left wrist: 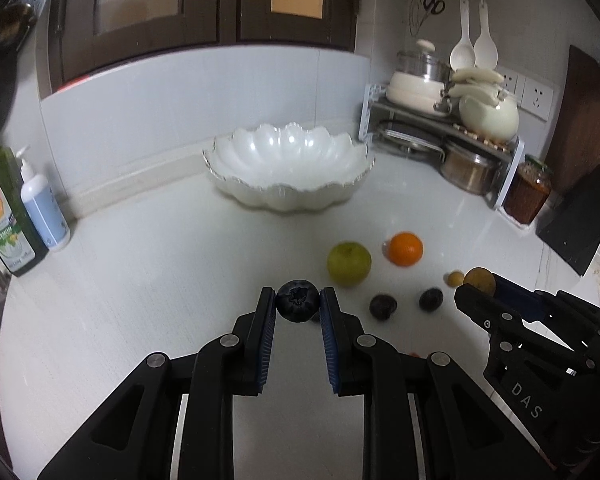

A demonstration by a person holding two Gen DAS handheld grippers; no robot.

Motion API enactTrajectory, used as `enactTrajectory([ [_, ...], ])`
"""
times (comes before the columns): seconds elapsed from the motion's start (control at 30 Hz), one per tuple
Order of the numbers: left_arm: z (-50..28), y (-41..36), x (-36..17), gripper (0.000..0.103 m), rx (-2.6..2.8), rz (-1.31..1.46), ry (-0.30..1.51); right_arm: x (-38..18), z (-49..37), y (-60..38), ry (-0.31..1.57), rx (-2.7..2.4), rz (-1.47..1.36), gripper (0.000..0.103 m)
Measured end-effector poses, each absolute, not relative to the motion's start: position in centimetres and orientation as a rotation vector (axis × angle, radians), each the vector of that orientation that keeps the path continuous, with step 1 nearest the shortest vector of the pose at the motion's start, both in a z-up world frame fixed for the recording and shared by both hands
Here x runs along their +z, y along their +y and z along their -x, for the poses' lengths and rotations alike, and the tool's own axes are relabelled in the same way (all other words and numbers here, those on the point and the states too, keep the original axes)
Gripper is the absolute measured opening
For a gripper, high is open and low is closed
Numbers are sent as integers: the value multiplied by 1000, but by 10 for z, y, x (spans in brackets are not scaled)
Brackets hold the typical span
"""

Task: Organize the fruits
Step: 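Carry the blueberry and yellow-brown fruit in both tools over the white bowl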

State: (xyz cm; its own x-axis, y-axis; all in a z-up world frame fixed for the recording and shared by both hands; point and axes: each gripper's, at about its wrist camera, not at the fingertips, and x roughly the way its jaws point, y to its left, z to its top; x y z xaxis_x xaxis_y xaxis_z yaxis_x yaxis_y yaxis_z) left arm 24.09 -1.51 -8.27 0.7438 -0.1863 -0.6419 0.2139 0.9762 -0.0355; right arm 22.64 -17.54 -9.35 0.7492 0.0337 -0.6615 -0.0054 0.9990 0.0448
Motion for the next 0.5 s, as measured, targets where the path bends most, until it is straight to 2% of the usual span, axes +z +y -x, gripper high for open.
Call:
enactTrajectory([
  [0.5, -272, -5, -34, 23, -232, -83, 547, -54, -258, -160, 616, 12, -44, 28],
])
